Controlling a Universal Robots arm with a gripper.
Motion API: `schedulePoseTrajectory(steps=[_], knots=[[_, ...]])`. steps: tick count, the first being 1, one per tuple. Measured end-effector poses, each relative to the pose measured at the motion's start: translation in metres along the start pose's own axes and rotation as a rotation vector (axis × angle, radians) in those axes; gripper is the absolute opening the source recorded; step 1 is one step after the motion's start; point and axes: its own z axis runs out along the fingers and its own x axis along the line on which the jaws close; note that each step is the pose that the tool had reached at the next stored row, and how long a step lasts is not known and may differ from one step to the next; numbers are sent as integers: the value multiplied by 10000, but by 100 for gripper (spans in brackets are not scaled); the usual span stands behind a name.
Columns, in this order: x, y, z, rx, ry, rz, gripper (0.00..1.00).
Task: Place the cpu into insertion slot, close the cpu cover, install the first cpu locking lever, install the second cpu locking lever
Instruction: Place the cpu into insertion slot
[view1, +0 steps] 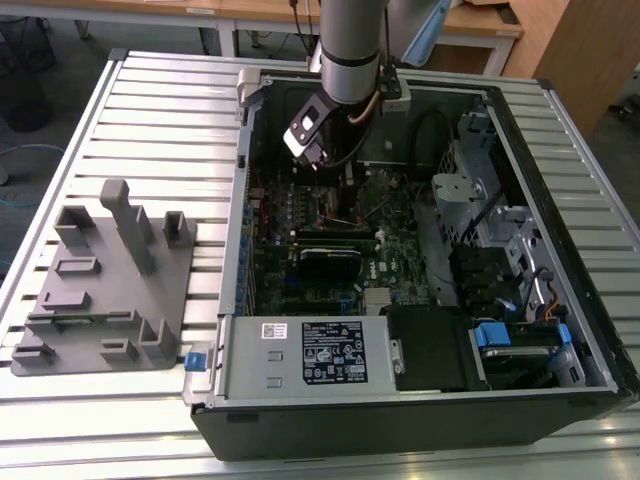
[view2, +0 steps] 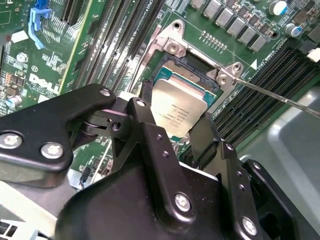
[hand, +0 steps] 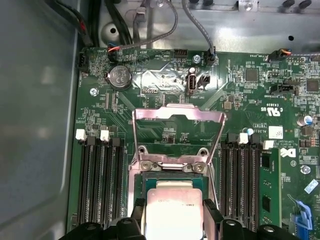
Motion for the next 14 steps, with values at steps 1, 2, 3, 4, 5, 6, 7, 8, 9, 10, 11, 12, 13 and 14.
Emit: schedulePoseTrajectory(steps=[1,2,3,4,5,6,7,8,9,10,11,12,13,14], knots=[[2,-4,5,-1,2,1,54],[3,-7,11,-1,2,0,54],[4,-10,20,0,0,0,54],[5,-14,31,0,0,0,54],[6,-16,42,0,1,0,54],[7,-18,52,0,1,-1,54],[8,-19,59,0,1,-2,54],[9,-21,66,0,1,0,54],[11,-22,68,1,0,0,54],[13,-23,70,1,0,0,54],[15,-24,71,0,0,0,54],[17,-26,74,1,0,0,54],[20,-30,76,0,0,0,54],[23,-33,79,1,-2,0,54]])
